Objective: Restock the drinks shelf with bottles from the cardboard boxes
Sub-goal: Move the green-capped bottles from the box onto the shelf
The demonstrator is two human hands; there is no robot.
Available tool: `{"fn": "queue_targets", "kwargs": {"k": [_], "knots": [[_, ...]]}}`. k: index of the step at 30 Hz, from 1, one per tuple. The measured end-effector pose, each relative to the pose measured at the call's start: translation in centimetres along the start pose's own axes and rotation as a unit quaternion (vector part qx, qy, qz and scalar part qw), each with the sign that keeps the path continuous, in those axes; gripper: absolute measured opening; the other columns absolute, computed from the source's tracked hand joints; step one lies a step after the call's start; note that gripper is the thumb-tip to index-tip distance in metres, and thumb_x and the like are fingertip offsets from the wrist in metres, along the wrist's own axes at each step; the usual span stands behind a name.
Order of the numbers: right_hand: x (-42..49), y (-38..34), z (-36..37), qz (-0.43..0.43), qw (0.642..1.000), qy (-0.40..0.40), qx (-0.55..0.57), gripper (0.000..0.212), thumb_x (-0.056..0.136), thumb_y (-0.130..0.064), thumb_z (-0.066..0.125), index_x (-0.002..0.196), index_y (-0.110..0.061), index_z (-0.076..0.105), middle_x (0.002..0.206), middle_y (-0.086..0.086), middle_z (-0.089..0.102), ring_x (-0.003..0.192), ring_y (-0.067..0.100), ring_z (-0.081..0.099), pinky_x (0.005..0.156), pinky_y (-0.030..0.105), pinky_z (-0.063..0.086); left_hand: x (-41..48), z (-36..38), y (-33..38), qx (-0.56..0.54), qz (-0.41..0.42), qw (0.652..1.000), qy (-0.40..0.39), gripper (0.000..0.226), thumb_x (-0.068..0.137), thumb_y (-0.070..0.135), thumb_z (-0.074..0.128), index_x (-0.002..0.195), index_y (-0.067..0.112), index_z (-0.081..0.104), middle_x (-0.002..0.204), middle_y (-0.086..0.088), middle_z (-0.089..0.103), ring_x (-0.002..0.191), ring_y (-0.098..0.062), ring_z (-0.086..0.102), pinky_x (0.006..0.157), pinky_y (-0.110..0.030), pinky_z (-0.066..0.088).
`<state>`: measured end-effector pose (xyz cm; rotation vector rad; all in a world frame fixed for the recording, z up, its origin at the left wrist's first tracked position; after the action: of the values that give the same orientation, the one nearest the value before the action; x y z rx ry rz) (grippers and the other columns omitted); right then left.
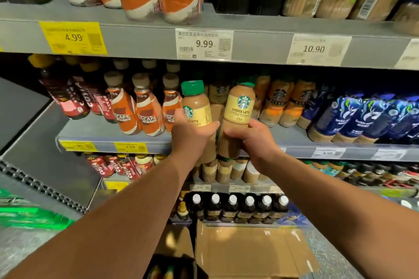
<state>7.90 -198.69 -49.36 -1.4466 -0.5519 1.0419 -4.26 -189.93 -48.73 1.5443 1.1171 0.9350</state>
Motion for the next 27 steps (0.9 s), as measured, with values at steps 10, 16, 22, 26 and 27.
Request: {"fn": "queue_targets", "kwargs": {"k": [10,16,22,26,27], "knots": [[1.1,-0.4,0.4,-0.061,0.997,0.031,-0.034,0.039,0.077,-0.001,0.07,0.113,-0.01,0.061,0.103,0.007,0.069,0.095,0.018,0.065,0.07,0.025,0.05,0.6,0.1,-0.5,-0.071,-0.047,0.996,-0.037,0.045,0.081,0.014,0.072,0.114,0.017,0.042,0.094,0.001,0.059,0.08,-0.008,0.056,0.063,-0.02,0.043],[1.9,-0.4,1.5,-0.091,0.995,0.024,-0.035,0.04,0.075,0.005,0.071,0.108,-0.017,0.063,0.1,0.001,0.071,0.09,0.011,0.068,0.069,0.019,0.052,0.5,0.4,-0.3,-0.1,0.0,0.995,-0.019,0.04,0.079,0.016,0.074,0.114,0.016,0.055,0.098,0.003,0.067,0.083,-0.006,0.064,0.059,-0.009,0.048],[2.7,0.0,1.3,-0.093,0.994,0.033,-0.042,0.045,0.074,0.005,0.073,0.113,-0.014,0.062,0.101,0.0,0.071,0.092,0.012,0.068,0.077,0.026,0.055,1.9,0.2,-0.6,-0.073,0.039,0.997,0.0,0.041,0.072,0.031,0.077,0.109,0.02,0.062,0.109,-0.005,0.064,0.098,-0.017,0.062,0.083,-0.031,0.055],[3.4,0.1,1.0,-0.088,0.994,0.045,-0.043,0.042,0.073,0.006,0.074,0.112,-0.009,0.063,0.097,0.001,0.071,0.089,0.013,0.068,0.078,0.028,0.054,2.4,0.1,-1.2,0.0,0.091,0.996,0.014,0.041,0.073,0.034,0.075,0.107,0.015,0.064,0.106,-0.006,0.061,0.099,-0.021,0.056,0.086,-0.034,0.05],[3.5,0.1,1.0,-0.089,0.993,0.051,-0.053,0.044,0.072,0.005,0.074,0.113,-0.008,0.063,0.099,0.003,0.071,0.091,0.015,0.068,0.081,0.032,0.055,2.5,0.3,-1.2,0.007,0.108,0.994,0.02,0.04,0.073,0.032,0.075,0.106,0.013,0.064,0.104,-0.007,0.061,0.098,-0.02,0.055,0.083,-0.027,0.047]]}}
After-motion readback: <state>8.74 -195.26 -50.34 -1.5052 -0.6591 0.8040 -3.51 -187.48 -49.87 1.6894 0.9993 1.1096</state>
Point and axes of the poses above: each hand's wrist, its own x-axis towards the middle knuckle, its own z-axis out of the palm, y = z × x, the point moved 2 cm from there along x, towards the middle knuckle
